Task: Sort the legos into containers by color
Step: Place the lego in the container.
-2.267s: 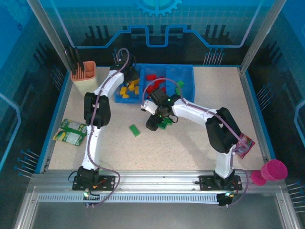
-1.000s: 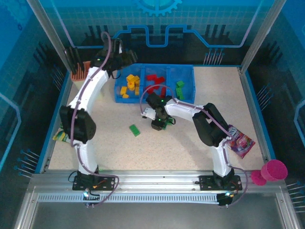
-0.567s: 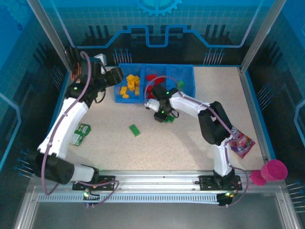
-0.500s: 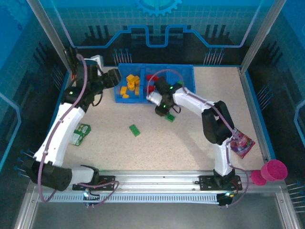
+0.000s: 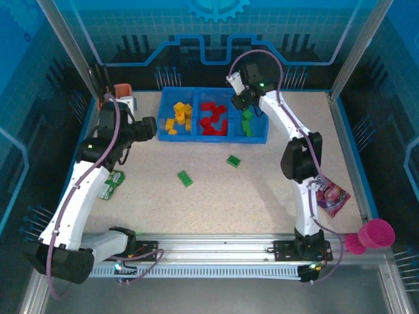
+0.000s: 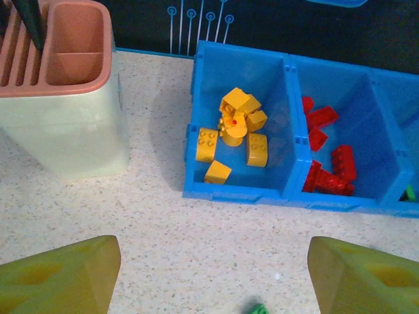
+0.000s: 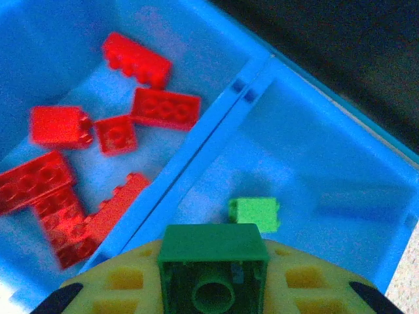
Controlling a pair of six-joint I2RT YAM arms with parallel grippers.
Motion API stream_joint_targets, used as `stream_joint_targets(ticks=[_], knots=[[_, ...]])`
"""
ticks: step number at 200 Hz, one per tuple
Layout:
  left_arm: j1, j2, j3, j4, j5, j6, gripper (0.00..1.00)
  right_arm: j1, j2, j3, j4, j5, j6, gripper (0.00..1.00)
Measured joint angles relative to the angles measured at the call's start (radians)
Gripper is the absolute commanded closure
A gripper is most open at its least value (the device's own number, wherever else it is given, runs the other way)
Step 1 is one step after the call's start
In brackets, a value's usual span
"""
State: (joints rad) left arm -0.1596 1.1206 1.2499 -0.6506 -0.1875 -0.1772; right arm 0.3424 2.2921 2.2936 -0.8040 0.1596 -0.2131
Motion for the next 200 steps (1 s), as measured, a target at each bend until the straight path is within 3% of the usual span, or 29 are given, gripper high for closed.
stream_joint_targets(ticks=[36,81,156,200], knots=[[0.002,-0.026,-0.024,0.001,-0.003,0.013,0.2,-0.017,0.208,0.211,-0.046,0.024,0.019,0.74],[0.002,-0.03,-0.029,0.004,-0.003,0.024,0.19,-0.045,0.265,0.243,-0.07,0.043,0.034,0.67],[0.002,-0.03,-0.03,0.004,-0.003,0.027,0.16,-0.048,0.239,0.144,-0.047,0.037,0.058,0.51],[0.002,-0.04,-0.046,0.005,0.0,0.027,0.14,-0.028,0.089,-0.025,-0.029,0.031,0.058,0.47]])
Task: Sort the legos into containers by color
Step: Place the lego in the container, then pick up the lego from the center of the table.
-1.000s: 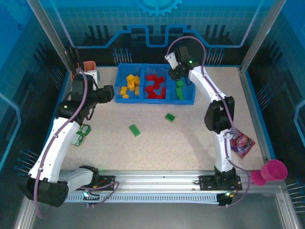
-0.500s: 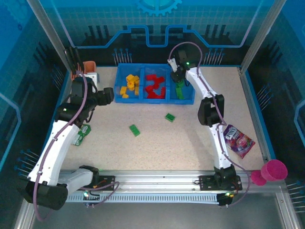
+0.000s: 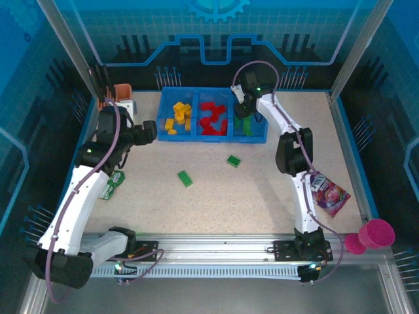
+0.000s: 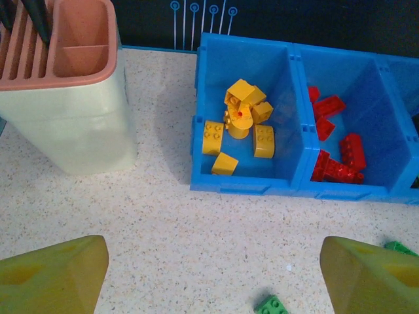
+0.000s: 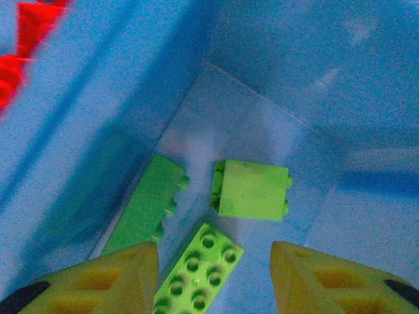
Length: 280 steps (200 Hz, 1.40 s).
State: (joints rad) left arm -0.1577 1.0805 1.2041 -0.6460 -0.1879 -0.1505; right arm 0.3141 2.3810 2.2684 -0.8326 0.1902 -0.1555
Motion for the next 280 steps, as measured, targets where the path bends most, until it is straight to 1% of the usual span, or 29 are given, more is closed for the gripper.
stream_joint_targets(ticks=[36,54,74,92,118,139,184,249,255,270,280], knots=[[0.0,-0.027,-0.021,0.001,0.01,-0.001,0.12,0.061,-0.228,-0.196,0.032,-0.02,-0.02,0.39],[0.0,-0.042,-0.031,0.006,0.02,-0.001,0.11,0.1,-0.333,-0.298,0.04,-0.053,-0.026,0.34],[0.0,-0.05,-0.037,0.017,0.031,-0.006,0.07,0.14,-0.418,-0.423,0.039,-0.087,-0.031,0.29],[0.0,-0.05,-0.042,0.027,0.039,-0.007,0.06,0.175,-0.457,-0.525,0.033,-0.109,-0.036,0.26],[0.0,-0.05,-0.042,0.032,0.052,-0.007,0.06,0.212,-0.463,-0.64,0.024,-0.142,-0.047,0.23],[0.0,-0.05,-0.042,0.032,0.055,-0.007,0.05,0.222,-0.463,-0.684,0.008,-0.158,-0.06,0.22],[0.0,-0.049,-0.042,0.042,0.062,-0.007,0.05,0.223,-0.436,-0.692,0.014,-0.145,-0.102,0.19],[0.0,-0.047,-0.042,0.043,0.066,-0.004,0.03,0.222,-0.282,-0.689,0.014,-0.138,-0.167,0.18],[0.0,-0.047,-0.042,0.043,0.066,-0.004,0.03,0.222,-0.275,-0.687,0.014,-0.138,-0.169,0.19],[0.0,-0.047,-0.042,0.042,0.065,0.0,0.02,0.22,-0.26,-0.678,0.015,-0.138,-0.175,0.25],[0.0,-0.047,-0.042,0.042,0.064,0.003,0.01,0.219,-0.253,-0.675,0.016,-0.138,-0.186,0.33]])
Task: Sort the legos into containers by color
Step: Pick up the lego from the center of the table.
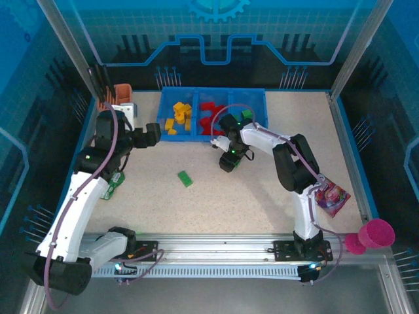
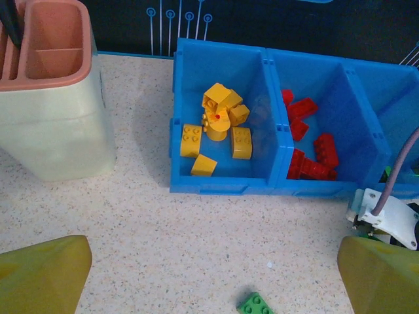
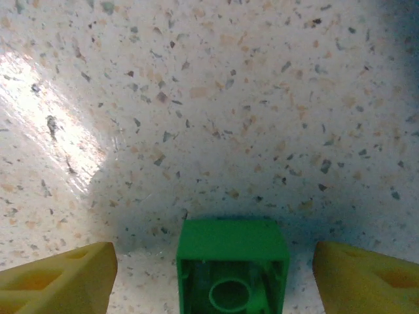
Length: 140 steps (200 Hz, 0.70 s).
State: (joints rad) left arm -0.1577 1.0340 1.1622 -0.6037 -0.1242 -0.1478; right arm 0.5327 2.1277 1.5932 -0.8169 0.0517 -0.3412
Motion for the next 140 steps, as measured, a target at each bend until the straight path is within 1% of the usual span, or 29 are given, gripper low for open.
stream_joint_targets(ticks=[29,50,57,72,103,140], knots=[[0.0,0.0,0.0,0.0,-0.006,0.017,0.01,-0.011,0.005,0.0,0.001,-0.003,-0.002,0.56],[0.0,0.0,0.0,0.0,-0.012,0.021,0.01,-0.015,0.005,0.0,0.002,0.0,-0.003,0.71],[0.0,0.0,0.0,0.0,-0.014,0.021,0.01,-0.016,0.005,0.0,0.003,0.001,-0.004,0.75],[0.0,0.0,0.0,0.0,-0.015,0.024,0.01,-0.017,0.0,-0.004,0.004,0.003,-0.008,0.77],[0.0,0.0,0.0,0.0,-0.018,0.025,0.01,-0.038,-0.027,-0.021,-0.008,0.017,-0.003,0.76],[0.0,0.001,0.0,0.0,-0.018,0.025,0.01,-0.135,-0.122,0.011,-0.007,0.027,0.032,0.74]])
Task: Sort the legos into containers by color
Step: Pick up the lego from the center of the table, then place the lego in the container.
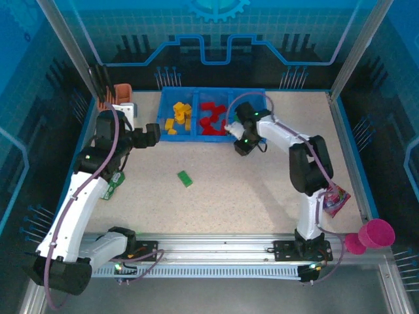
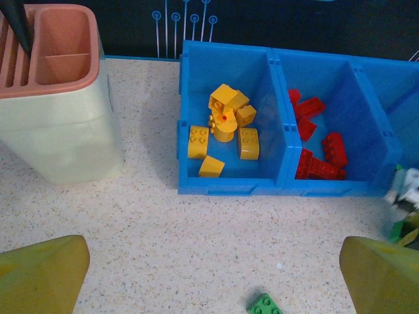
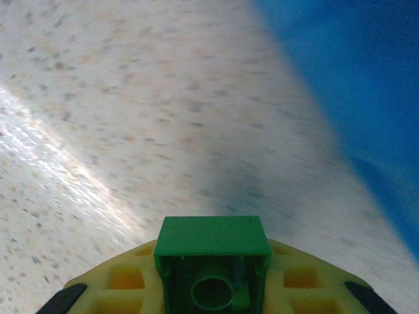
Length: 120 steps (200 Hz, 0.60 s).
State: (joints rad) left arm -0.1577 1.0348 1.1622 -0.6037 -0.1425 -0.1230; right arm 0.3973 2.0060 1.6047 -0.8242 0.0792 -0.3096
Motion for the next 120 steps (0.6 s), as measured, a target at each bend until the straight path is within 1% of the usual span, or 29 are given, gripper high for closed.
stream_joint_targets(ticks=[23,47,92,120], knots=[[0.0,0.005,0.0,0.003,0.0,0.0,0.01,-0.05,-0.014,0.095,0.032,0.045,0.031,0.73],[0.0,0.01,0.0,0.003,0.0,0.003,0.01,-0.059,0.011,0.19,0.06,0.106,0.06,0.73],[0.0,0.01,0.0,0.003,-0.011,0.018,0.01,-0.058,0.187,0.374,0.079,0.193,0.129,0.71],[0.0,0.01,0.0,0.003,-0.019,0.025,0.01,-0.057,0.302,0.465,0.058,0.283,0.142,0.68]])
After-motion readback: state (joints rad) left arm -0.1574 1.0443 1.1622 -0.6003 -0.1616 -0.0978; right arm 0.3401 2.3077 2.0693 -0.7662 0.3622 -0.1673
